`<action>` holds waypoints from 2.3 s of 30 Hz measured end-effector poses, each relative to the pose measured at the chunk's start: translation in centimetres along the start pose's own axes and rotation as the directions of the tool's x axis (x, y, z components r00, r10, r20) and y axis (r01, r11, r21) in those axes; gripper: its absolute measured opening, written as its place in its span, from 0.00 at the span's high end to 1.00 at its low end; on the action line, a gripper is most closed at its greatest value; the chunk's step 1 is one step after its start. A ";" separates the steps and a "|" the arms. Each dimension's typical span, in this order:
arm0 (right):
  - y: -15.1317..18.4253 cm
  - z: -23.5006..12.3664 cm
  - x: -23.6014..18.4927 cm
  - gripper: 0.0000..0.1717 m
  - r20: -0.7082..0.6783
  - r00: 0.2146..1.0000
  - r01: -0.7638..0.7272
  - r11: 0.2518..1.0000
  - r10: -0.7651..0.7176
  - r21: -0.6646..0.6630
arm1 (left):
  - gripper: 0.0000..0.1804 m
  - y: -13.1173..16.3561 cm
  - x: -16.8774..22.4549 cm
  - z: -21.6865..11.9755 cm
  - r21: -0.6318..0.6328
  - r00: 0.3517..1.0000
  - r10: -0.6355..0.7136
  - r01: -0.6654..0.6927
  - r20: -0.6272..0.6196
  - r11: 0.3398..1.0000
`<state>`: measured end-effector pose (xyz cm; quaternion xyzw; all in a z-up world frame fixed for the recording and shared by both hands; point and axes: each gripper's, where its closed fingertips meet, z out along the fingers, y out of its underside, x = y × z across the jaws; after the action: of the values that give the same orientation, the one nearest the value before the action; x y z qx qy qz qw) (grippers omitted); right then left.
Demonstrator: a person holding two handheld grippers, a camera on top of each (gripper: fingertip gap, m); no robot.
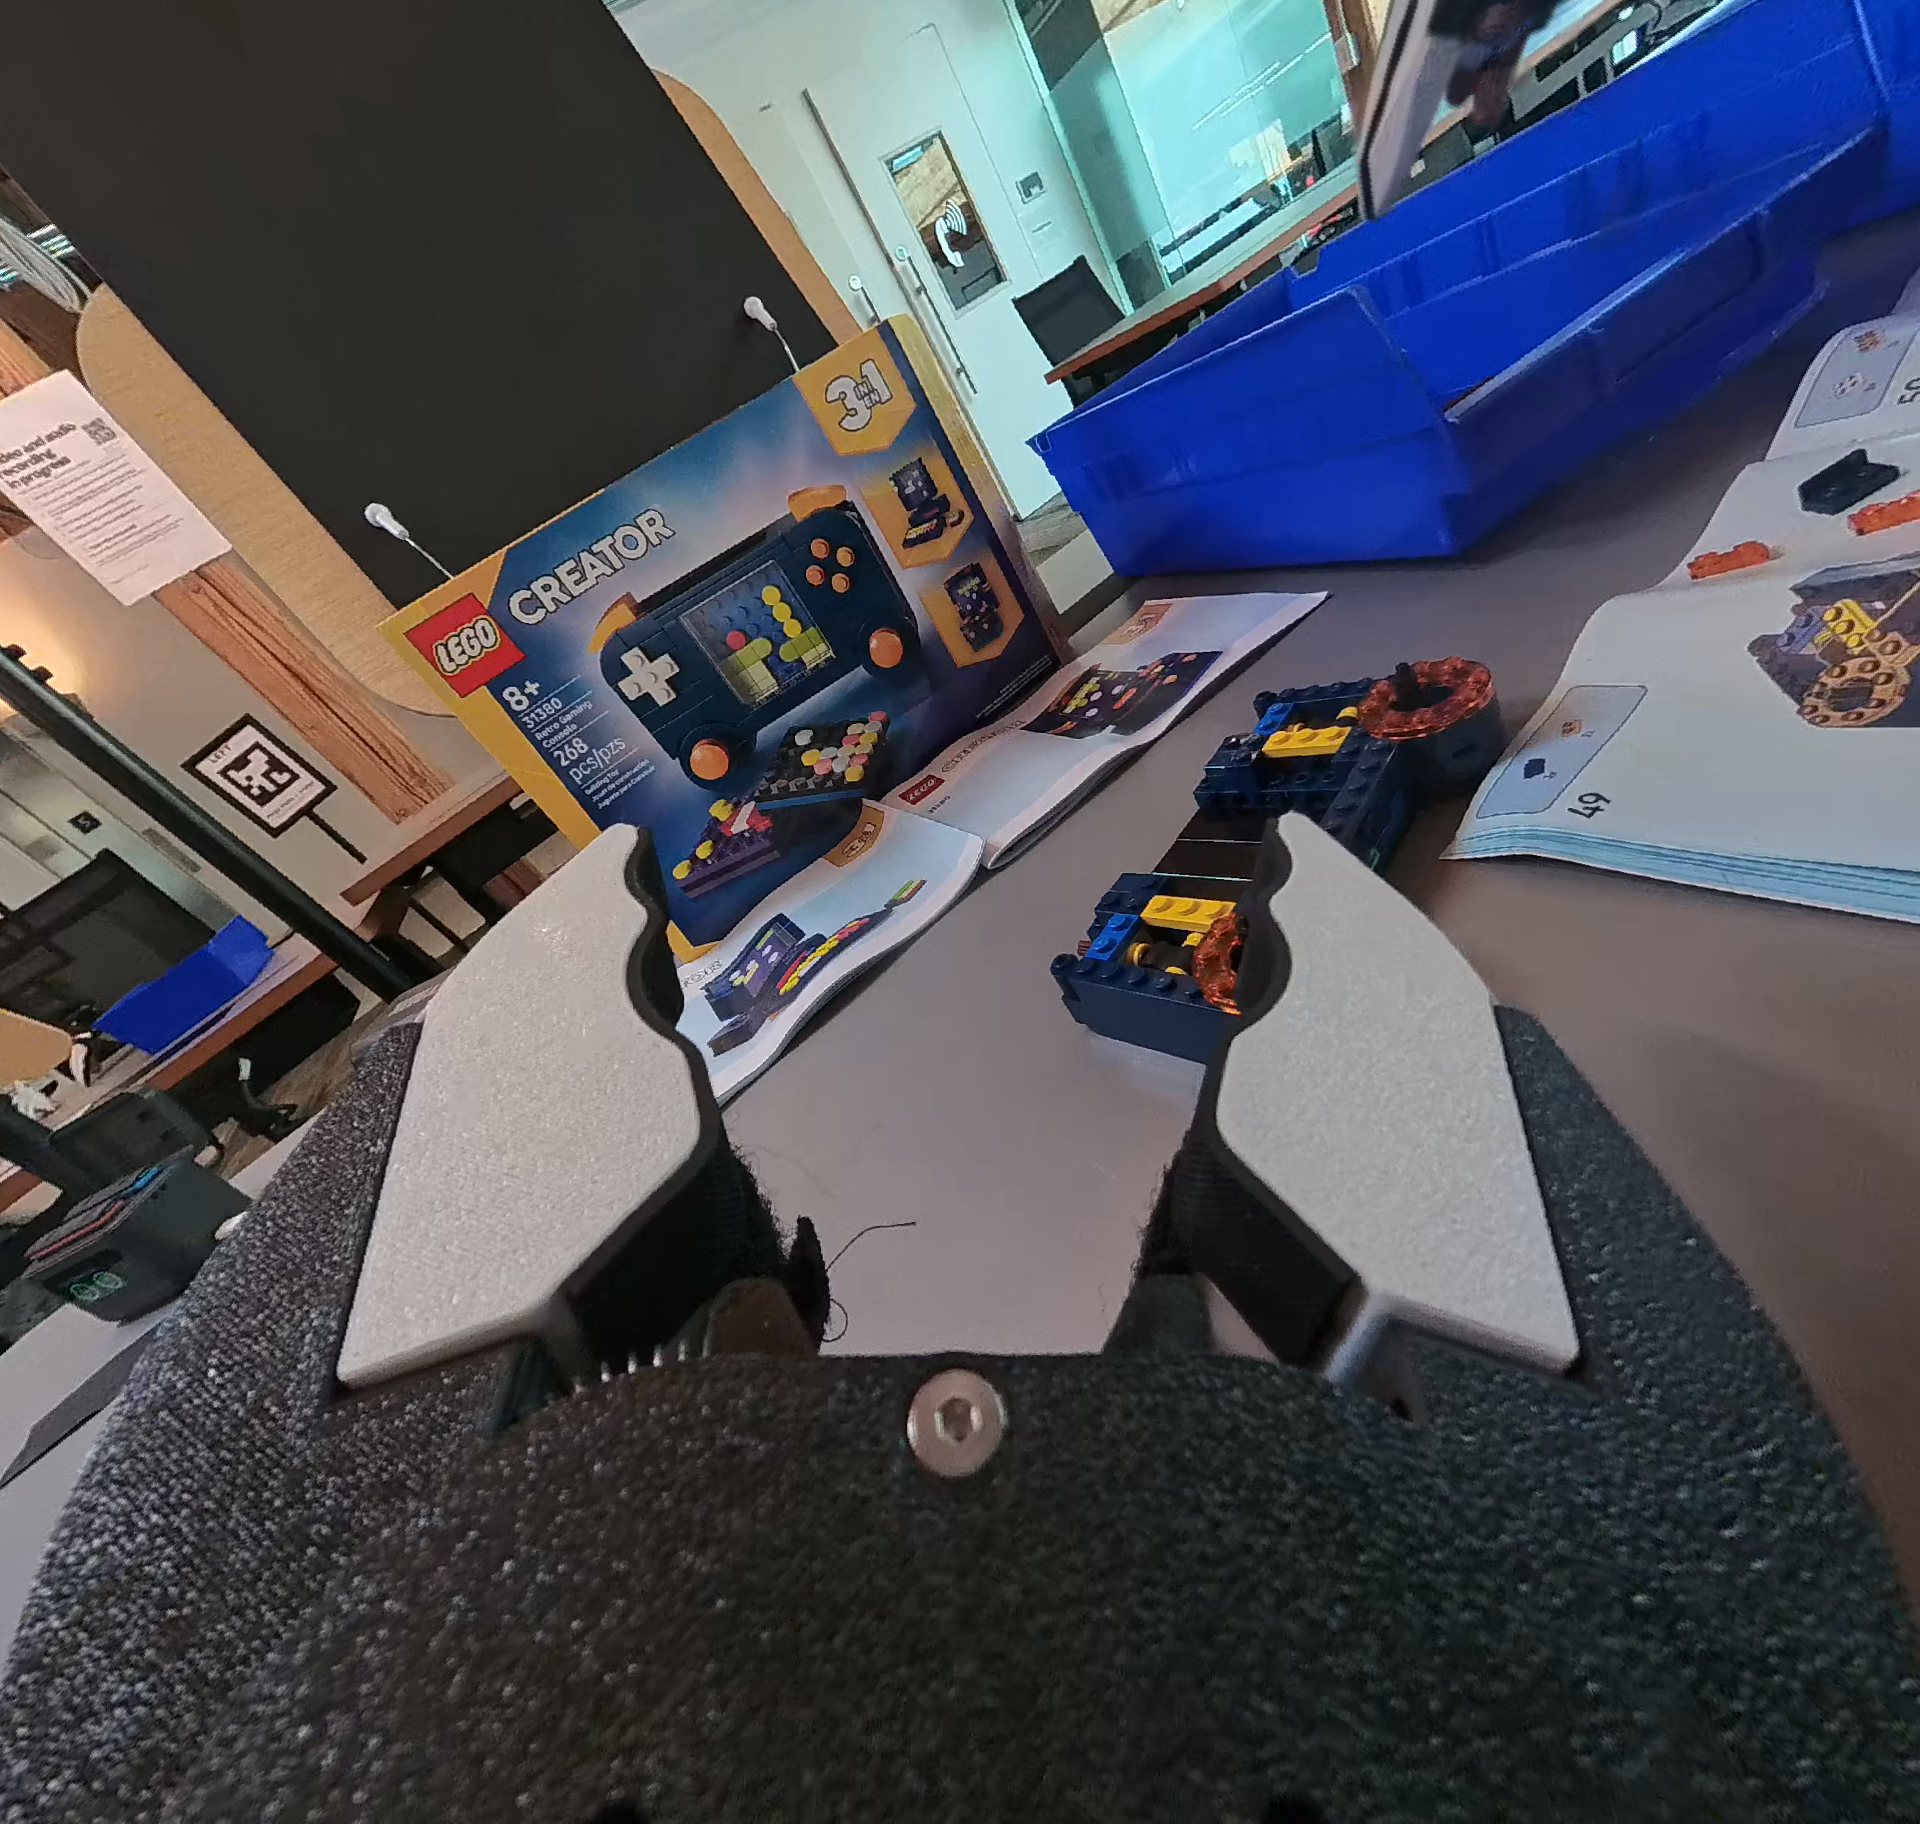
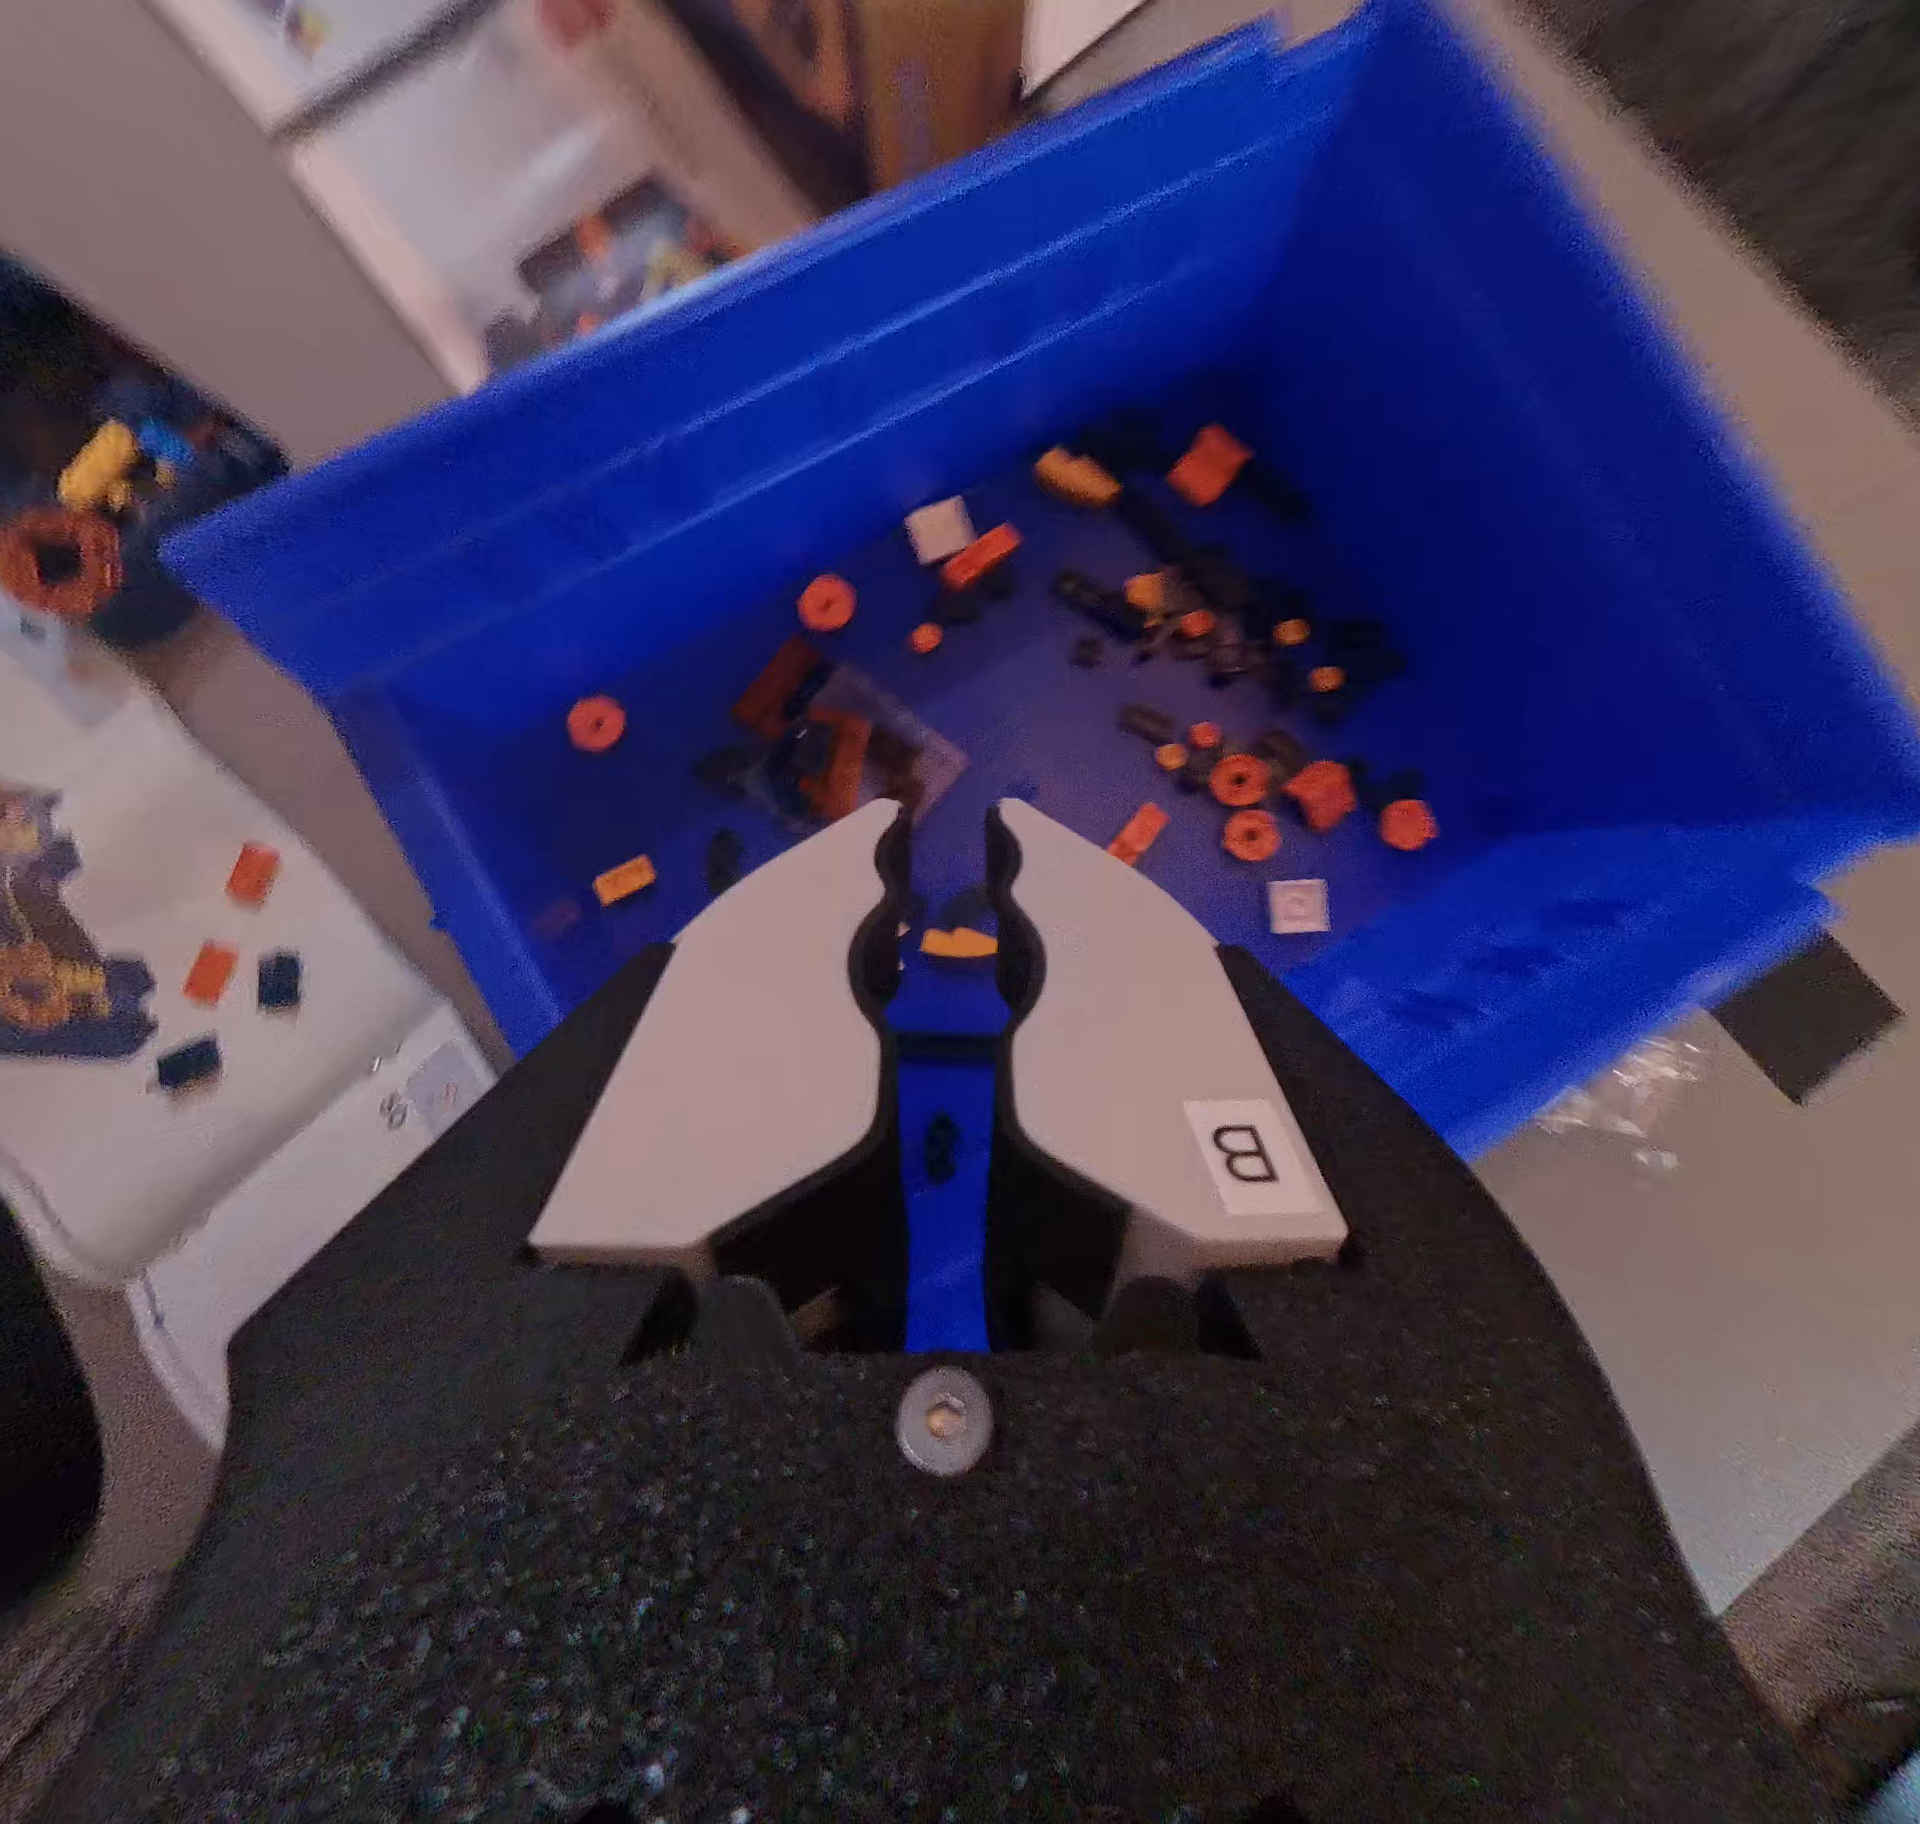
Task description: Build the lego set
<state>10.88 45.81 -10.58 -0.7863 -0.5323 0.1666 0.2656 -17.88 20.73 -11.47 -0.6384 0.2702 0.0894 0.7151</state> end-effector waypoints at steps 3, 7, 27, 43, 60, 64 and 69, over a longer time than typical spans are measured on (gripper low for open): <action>1.4 3.0 -2.8 1.00 0.118 0.987 0.125 0.980 -0.107 -0.155 | 0.41 0.0 0.0 0.0 0.000 1.000 0.001 -0.001 -0.001 1.000; 1.8 5.2 -2.7 0.99 0.099 0.990 0.124 0.965 -0.104 -0.232 | 0.41 0.0 0.0 -0.1 0.001 1.000 0.001 -0.001 -0.002 1.000; 2.8 8.6 -4.3 0.89 0.186 0.958 0.267 0.918 -0.219 -0.294 | 0.41 0.0 0.1 -0.1 -0.011 1.000 0.018 -0.018 -0.014 1.000; -8.0 -2.6 -7.6 0.94 0.276 0.897 0.156 0.832 -0.345 0.533 | 0.41 0.4 0.6 0.1 -0.033 0.998 0.041 -0.042 -0.037 0.999; -9.0 -12.5 -16.0 0.94 -0.118 0.739 0.494 0.413 -0.664 0.765 | 0.40 0.5 1.3 0.2 -0.055 0.997 0.043 -0.046 -0.057 0.997; -4.4 -7.8 -16.6 0.94 -0.276 0.651 0.750 0.544 -0.707 0.375 | 0.40 0.0 1.6 0.2 -0.041 0.997 0.051 -0.053 -0.060 0.998; 4.0 -1.5 -18.0 0.94 -0.325 0.399 0.904 0.428 -0.858 -0.021 | 0.40 -0.4 2.0 0.3 -0.029 0.995 0.064 -0.066 -0.071 0.997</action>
<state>7.91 27.56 -12.14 -0.3759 -0.8074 -0.0732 0.4488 -15.95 20.47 -12.09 -0.6432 0.3142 0.0945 0.6919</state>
